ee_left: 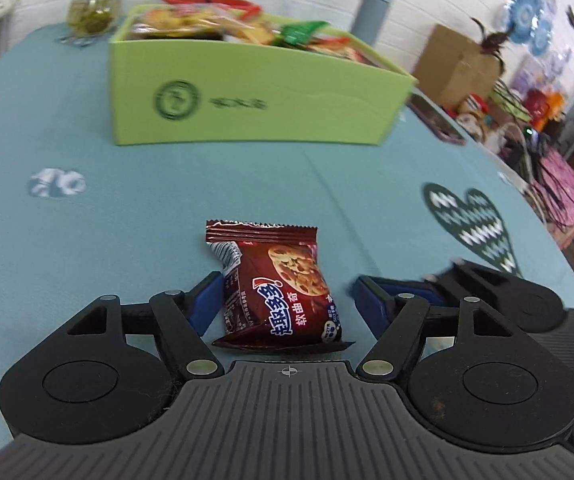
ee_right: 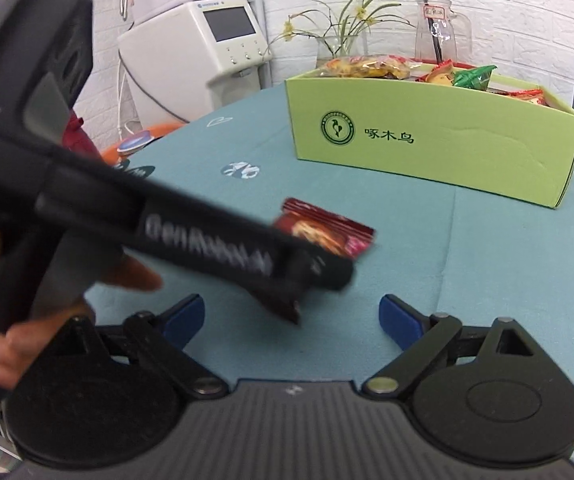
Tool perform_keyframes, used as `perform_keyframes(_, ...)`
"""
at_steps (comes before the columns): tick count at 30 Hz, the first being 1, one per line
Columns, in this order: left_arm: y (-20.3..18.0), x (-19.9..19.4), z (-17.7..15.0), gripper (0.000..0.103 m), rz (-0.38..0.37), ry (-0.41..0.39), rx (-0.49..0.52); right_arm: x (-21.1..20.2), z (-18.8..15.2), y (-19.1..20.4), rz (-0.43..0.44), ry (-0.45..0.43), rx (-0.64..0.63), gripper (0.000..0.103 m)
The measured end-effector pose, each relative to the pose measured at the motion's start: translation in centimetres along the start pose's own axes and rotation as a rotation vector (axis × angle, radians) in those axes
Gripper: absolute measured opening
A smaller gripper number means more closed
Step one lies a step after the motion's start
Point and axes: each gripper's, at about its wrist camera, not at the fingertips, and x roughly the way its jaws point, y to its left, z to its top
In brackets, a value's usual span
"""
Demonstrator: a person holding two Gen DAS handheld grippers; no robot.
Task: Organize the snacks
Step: 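Move the left gripper to the red cookie pack and grasp it, then carry the red cookie pack into the green box and release it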
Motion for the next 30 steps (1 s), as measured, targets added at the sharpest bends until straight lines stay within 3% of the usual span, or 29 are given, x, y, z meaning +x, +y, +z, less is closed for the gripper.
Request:
perform_keyframes(3,-2.0,0.3,-0.5,0.059,0.052,-0.005,0.037,-0.5,-0.7,-0.1,-0.04,-0.003,-0.049,0.093)
perform_keyframes(11,-0.8,0.5,0.6,0.061,-0.001,0.019,-0.03,-1.0,-1.1,-0.2,-0.072,-0.01,-0.056,0.093)
perform_keyframes(15,-1.0,0.6,0.6,0.061,0.015,0.018,-0.012,-0.3,-0.7,0.4,-0.098,0.001,-0.09,0.093)
perform_keyframes(19,-0.7,0.6,0.9,0.054,0.017,0.03,-0.025,-0.2,-0.7,0.5,-0.106,0.002,-0.083,0.093)
perform_keyframes(26,0.7,-0.1,0.6,0.051,-0.071,0.032,-0.058,-0.3,-0.6,1.3,-0.122,0.006,-0.067,0.093)
perform_keyframes(28,0.3,0.1,0.5,0.042,-0.068,0.024,-0.029,-0.1,-0.5,1.4,-0.132,-0.006,-0.055,0.092)
perform_keyframes(30,0.1,0.0,0.5,0.028,-0.073,0.021,-0.02,0.0,-0.2,1.5,-0.142,-0.019,-0.046,0.076)
